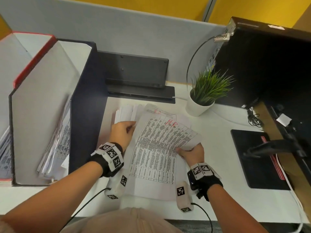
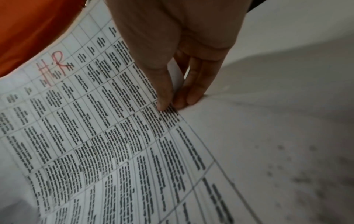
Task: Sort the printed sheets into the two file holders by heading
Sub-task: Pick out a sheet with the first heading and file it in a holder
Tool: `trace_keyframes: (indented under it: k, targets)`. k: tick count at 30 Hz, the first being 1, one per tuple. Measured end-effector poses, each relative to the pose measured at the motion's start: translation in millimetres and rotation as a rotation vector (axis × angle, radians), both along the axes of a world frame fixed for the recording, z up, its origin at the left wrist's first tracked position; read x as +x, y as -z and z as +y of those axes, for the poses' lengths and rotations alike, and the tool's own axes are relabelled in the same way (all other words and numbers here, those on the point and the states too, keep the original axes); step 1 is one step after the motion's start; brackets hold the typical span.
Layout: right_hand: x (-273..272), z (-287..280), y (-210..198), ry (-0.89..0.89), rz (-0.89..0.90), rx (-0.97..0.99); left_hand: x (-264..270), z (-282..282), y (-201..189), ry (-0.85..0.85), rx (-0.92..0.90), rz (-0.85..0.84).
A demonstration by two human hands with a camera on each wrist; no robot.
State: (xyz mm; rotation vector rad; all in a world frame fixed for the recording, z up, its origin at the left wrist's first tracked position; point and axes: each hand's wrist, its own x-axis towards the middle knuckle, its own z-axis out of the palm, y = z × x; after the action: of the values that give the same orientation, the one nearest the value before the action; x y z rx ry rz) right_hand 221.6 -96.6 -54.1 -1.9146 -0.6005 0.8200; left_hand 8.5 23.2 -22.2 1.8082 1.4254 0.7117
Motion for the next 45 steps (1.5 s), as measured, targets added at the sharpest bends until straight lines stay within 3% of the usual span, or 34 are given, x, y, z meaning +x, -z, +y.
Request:
trace_keyframes:
  k: [5,10,12,17,21,24,26,30,34,39,45]
  targets:
    - [-4.3,3.2,1.9,-0.013,-0.063,-0.058,-3.2,7.3,3.9,-0.076,0.038,0.119]
    - [-4.9,0.1,8.4,-0.028,-0.095,-0.131,-6.9,3.5,-0.4,0.078,0.282,0.212]
    - [-4.0,0.2,9.0,-0.035,-0.134,-0.142,-7.1,-0.9,-1.1,0.146,0.321,0.133]
    - [-0.9,3.0,0.8,0.061,-0.066,-0.055,-4.3,-6.7,-9.8,0.027,-0.035,-0.351]
    - [0.0,8.3,-8.5,0.091,-0.001,0.101,0.6,-1.7,-22.0,0.083,-0.222,-0.403]
    - [2.2,12.3,-9.1,0.11,0.028,-0.04,2.4,2.8,-26.9,0.094,-0.378,-0.411]
    - [1.8,10.4,-3.7,0.067,0.033,-0.094,4.4,8.2,-24.1,-0.023,-0.443,-0.423]
    - [0.9,-1.3,0.5,0.021,0.061,0.001,6.3,19.9,-12.9,-0.194,-0.536,-0.26]
    - [9.8,1.1,-3.3,0.168,0.514,-0.036,3.2,25.3,-9.0,-0.072,-0.527,0.06]
    - [-2.0,-1.2,-5.3,0.307,0.656,0.079,9.9,22.5,-10.2,-0.034,-0.346,0.306]
    - [0.8,0.0,-10.1,0.306,0.712,0.036,8.4,18.6,-5.8,0.051,-0.211,0.32]
